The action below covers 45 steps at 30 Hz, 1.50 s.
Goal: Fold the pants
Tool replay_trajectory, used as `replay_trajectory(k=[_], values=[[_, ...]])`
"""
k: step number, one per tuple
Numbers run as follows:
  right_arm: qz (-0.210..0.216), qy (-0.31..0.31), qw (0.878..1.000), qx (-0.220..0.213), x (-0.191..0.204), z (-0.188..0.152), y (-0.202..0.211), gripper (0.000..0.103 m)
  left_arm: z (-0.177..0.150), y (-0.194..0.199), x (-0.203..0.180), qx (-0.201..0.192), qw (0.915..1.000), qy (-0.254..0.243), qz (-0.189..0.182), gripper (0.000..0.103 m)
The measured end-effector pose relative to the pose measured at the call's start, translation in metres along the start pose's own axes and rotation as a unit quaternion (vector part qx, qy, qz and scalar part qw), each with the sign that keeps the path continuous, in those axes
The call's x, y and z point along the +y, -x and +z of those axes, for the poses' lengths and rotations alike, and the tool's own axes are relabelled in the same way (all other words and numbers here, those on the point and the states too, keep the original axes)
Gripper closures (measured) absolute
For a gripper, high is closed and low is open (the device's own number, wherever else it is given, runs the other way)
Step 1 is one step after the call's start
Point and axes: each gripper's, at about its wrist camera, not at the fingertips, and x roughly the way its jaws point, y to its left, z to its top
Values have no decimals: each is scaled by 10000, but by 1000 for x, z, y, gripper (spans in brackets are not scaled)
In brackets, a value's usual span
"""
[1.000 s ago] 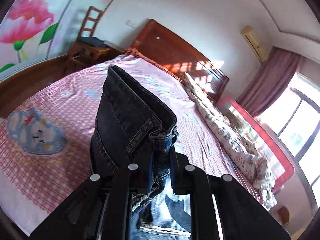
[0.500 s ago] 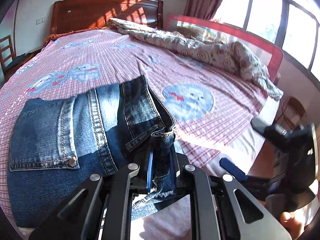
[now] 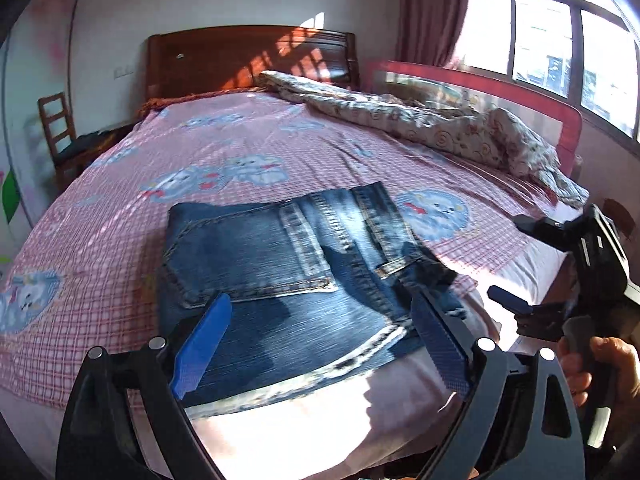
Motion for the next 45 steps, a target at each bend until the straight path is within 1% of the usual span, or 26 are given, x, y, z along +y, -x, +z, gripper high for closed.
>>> replay_trajectory(k=[2, 4, 6, 8, 9, 12, 14, 15, 16, 19, 22, 26, 28, 29, 30, 31, 32, 33, 35, 36, 37, 38, 39, 40, 42, 45], values=[[-51, 109, 9997, 188, 13, -5, -5, 7, -12, -3, 38, 99, 9973, 707, -147, 11], [-132, 263, 9987, 409, 26, -8, -16, 9, -24, -6, 61, 117, 9924, 1207, -197, 11], [-324, 595, 9963, 527, 42, -8, -25, 23, -33, -13, 68, 164, 9890, 1451, -232, 11], [-798, 1226, 9876, 571, 64, -5, -35, 30, -41, -17, 68, 189, 9878, 1519, -274, 11], [-1059, 1549, 9799, 673, 74, -4, -44, 31, -44, -17, 67, 177, 9880, 1499, -321, 11], [-1959, 2358, 9467, 993, 91, -2, -74, 32, -55, -20, 63, 181, 9900, 1358, -350, 11], [-2123, 2621, 9336, 1209, 93, -2, -88, 38, -65, -20, 65, 233, 9883, 1445, -427, 11], [-2207, 2702, 9278, 1321, 93, -3, -95, 47, -68, -19, 67, 245, 9871, 1513, -459, 11], [-2223, 2749, 9243, 1440, 90, -7, -99, 53, -70, -19, 69, 248, 9865, 1550, -473, 11], [-2566, 2691, 9156, 1531, 80, -7, -109, 58, -71, -16, 77, 190, 9860, 1599, -444, 11], [-2726, 2617, 9153, 1396, 80, -5, -103, 58, -71, -15, 88, 115, 9837, 1753, -394, 10], [-2793, 2738, 9077, 1519, 78, -12, -101, 58, -73, -17, 99, 84, 9800, 1949, -384, 9], [-2700, 2809, 9079, 1549, 78, -13, -103, 58, -73, -18, 102, 89, 9780, 2043, -410, 9], [-2730, 2873, 9042, 1594, 76, -12, -106, 58, -73, -18, 103, 86, 9777, 2057, -420, 9], [-2734, 2934, 9012, 1642, 75, -12, -111, 63, -74, -18, 102, 89, 9781, 2039, -414, 9], [-2773, 3002, 8969, 1689, 74, -12, -114, 72, -74, -19, 101, 96, 9787, 2012, -404, 9], [-2892, 3054, 8904, 1739, 72, -10, -116, 87, -74, -19, 100, 104, 9792, 1987, -394, 8], [-2840, 2993, 8935, 1774, 71, -6, -114, 89, -74, -19, 100, 112, 9797, 1966, -382, 8], [-2582, 2824, 9084, 1686, 77, 2, -99, 92, -75, -17, 100, 114, 9801, 1948, -351, 8], [-2522, 2911, 9086, 1618, 85, 1, -91, 94, -75, -17, 101, 109, 9804, 1944, -309, 7], [-2545, 3025, 9044, 1602, 88, -1, -85, 96, -75, -16, 102, 102, 9805, 1948, -254, 6], [-2710, 3072, 8961, 1710, 83, -4, -85, 99, -77, -15, 105, 88, 9800, 1973, -227, 6], [-2858, 3053, 8901, 1814, 72, -6, -87, 99, -76, -15, 106, 87, 9792, 2014, -211, 6], [-2876, 2891, 8949, 1812, 60, -6, -86, 99, -75, -15, 108, 93, 9786, 2047, -182, 6], [-2702, 2513, 9151, 1628, 46, -3, -82, 99, -70, -11, 110, 35, 9794, 2013, -131, 6], [-2718, 2360, 9197, 1566, 46, -4, -80, 99, -63, -4, 110, -65, 9815, 1912, 0, 6]])
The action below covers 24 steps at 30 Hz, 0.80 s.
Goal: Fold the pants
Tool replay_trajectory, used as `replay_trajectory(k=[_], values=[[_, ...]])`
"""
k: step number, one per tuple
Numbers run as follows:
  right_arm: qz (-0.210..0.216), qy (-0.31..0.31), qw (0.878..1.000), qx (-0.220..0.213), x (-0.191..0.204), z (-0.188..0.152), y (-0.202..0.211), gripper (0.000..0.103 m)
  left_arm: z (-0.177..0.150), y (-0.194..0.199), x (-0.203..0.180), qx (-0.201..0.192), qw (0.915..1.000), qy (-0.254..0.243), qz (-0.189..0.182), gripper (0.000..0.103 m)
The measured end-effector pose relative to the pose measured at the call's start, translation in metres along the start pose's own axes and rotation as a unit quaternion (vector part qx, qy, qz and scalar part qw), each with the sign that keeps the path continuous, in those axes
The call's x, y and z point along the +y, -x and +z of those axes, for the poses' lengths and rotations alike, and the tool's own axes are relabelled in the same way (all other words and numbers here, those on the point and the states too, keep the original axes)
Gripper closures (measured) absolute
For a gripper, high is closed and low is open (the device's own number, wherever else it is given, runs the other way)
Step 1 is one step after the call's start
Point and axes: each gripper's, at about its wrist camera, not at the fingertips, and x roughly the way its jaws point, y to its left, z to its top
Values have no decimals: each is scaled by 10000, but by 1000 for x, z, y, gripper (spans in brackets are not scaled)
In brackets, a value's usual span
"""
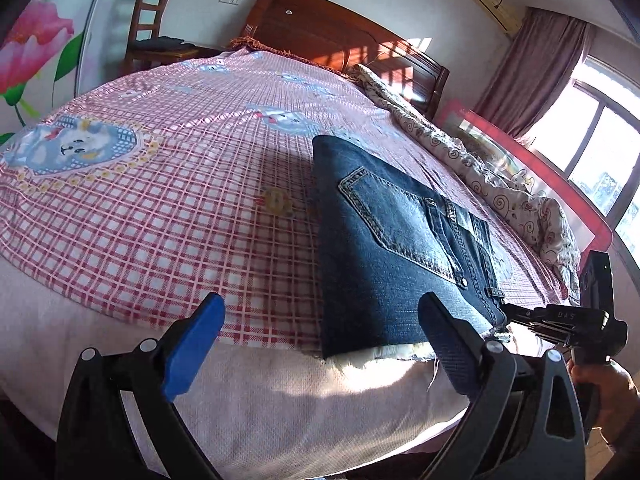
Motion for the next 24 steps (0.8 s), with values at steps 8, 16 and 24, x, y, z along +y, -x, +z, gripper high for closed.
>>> replay_trajectory(k=[8, 16, 24], values=[[122, -542, 9984, 28, -12, -10, 17, 99, 2, -2, -1, 54, 10000, -7, -38, 5], [146, -1005, 9942, -355, -9, -5, 35, 99, -15, -14, -18, 279, 9990, -344, -6, 5], [613, -20, 9972, -425, 85, 66, -20, 99, -15, -9, -30, 387, 9973, -546, 305, 3]])
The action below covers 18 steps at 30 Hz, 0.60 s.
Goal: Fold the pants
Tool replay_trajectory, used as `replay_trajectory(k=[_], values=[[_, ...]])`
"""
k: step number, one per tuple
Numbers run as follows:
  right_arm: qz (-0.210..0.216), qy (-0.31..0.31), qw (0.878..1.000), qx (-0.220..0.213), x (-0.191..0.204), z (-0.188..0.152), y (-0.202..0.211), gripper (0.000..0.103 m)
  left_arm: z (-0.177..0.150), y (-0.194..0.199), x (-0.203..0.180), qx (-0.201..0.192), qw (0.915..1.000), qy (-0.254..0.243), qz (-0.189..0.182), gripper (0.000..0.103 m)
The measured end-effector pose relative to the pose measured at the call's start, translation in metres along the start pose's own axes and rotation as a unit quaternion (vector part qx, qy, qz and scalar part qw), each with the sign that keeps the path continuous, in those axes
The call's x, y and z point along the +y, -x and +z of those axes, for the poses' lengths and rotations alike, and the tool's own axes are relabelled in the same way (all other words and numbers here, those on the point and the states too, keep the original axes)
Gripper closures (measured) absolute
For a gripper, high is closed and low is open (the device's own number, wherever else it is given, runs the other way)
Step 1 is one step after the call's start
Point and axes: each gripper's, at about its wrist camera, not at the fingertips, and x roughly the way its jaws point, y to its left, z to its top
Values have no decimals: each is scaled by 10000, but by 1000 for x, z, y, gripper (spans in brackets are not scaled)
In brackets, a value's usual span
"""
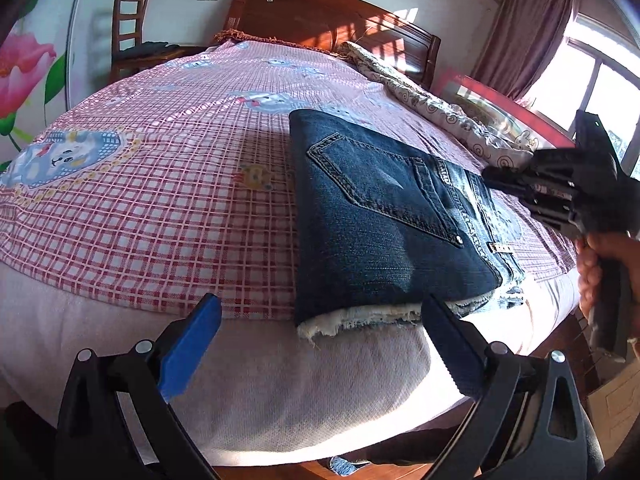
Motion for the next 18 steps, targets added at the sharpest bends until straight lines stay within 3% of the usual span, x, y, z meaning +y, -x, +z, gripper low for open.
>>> replay_trajectory(k=[4, 6, 8, 12, 18], values=[[-218, 132, 9995, 205, 16, 20, -49, 99, -3, -2, 7, 172, 9993, 8, 319, 3], [-435, -61, 9973, 587, 3, 18, -81, 99, -3, -4, 14, 307, 9984, 185, 441, 3], [-393, -311, 9971, 568, -11, 14, -91, 103, -3, -6, 18, 435, 9972, 272, 550, 2], [-564, -47, 9958, 715, 3, 10, -78, 102, -4, -8, 16, 569, 9955, 180, 737, 2], [231, -167, 9973, 676, -7, -39, -15, 102, -4, -13, 14, 601, 9945, 116, 854, 2]])
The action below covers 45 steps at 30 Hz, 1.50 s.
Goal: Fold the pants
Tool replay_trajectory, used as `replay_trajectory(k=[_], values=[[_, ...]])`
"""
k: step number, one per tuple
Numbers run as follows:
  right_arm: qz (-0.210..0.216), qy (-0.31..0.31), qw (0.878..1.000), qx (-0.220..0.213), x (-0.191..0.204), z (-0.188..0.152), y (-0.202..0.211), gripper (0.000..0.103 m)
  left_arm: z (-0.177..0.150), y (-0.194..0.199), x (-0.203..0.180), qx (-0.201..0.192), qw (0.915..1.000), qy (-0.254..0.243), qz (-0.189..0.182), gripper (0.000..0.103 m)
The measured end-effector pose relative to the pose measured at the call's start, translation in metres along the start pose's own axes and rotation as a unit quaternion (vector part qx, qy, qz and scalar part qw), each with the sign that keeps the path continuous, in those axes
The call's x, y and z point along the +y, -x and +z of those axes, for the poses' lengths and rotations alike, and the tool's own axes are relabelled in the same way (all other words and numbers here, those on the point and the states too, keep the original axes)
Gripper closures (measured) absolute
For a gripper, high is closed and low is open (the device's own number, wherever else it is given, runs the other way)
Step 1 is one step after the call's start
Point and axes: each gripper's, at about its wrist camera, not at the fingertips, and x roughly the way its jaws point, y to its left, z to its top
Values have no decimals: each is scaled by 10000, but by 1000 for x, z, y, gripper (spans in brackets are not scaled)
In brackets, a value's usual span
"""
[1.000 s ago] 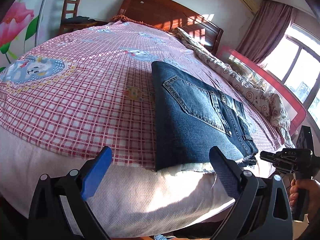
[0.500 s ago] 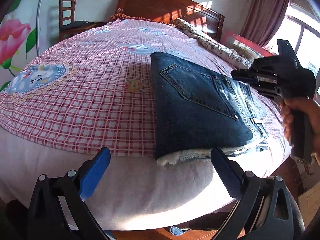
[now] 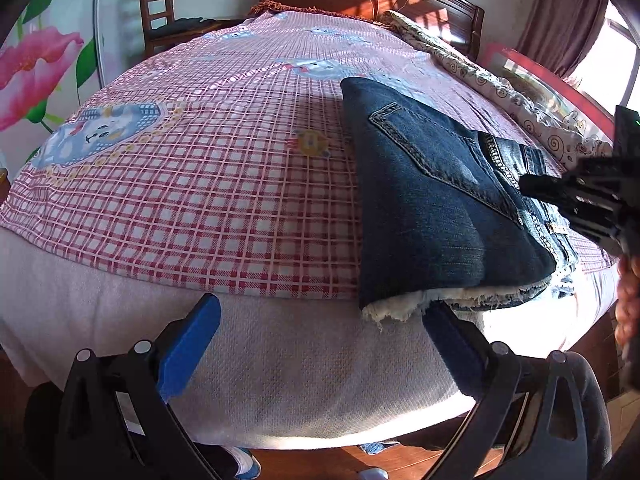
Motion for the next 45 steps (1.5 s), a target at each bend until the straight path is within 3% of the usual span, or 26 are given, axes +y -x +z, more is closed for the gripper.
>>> replay_trajectory(k=[4, 6, 8, 11, 15, 19, 22, 26, 28, 30, 32, 34, 36, 38, 42, 44, 45], values=[[158, -237, 9996, -91, -25, -35, 29, 102, -1, 1, 0, -8, 10000, -24, 4, 2], [113, -497, 9987, 20, -46, -48, 28, 102, -1, 1, -1, -3, 10000, -33, 30, 2], [411, -704, 9967, -29, -63, -57, 23, 103, -1, 0, -2, 16, 9999, -76, 75, 2], [473, -751, 9960, -125, -65, -60, 20, 103, 1, 2, -1, 66, 9999, -75, 39, 2], [768, -770, 9939, -207, -72, -65, 19, 103, 14, 16, 13, -68, 9955, 393, -857, 3], [1146, -861, 9891, -341, -85, -72, 18, 103, 29, 28, 13, -350, 9905, 216, -1314, 3], [1184, -854, 9886, -363, -87, -74, 19, 103, 38, 29, 16, -78, 9866, 246, -1612, 6], [1255, -870, 9874, -419, -87, -76, 18, 103, 52, 12, 22, 197, 9649, 674, -2530, 6], [1228, -840, 9879, -436, -87, -75, 18, 103, 54, -7, 19, 552, 9501, 950, -2920, 8], [1218, -828, 9881, -440, -90, -79, 19, 103, 53, -30, 15, 948, 9383, 1224, -3093, 15], [1238, -844, 9877, -443, -89, -80, 20, 103, 49, -39, 12, 1052, 9402, 1360, -2940, 18], [1228, -830, 9879, -449, -89, -80, 19, 103, 47, -44, 18, 1080, 9315, 1704, -3027, 24], [1233, -829, 9878, -466, -89, -80, 19, 103, 43, -49, 23, 1184, 9256, 1952, -3018, 38], [1254, -851, 9873, -470, -90, -80, 19, 103, 37, -53, 26, 1301, 9283, 1988, -2859, 65], [1267, -864, 9870, -473, -90, -80, 17, 103, 35, -47, 20, 1207, 9314, 2052, -2754, 79], [1271, -866, 9870, -470, -91, -80, 17, 103, 40, -34, 15, 904, 9320, 2011, -2876, 84], [1271, -864, 9870, -468, -91, -80, 17, 103, 39, -33, 12, 823, 9385, 1862, -2790, 84]])
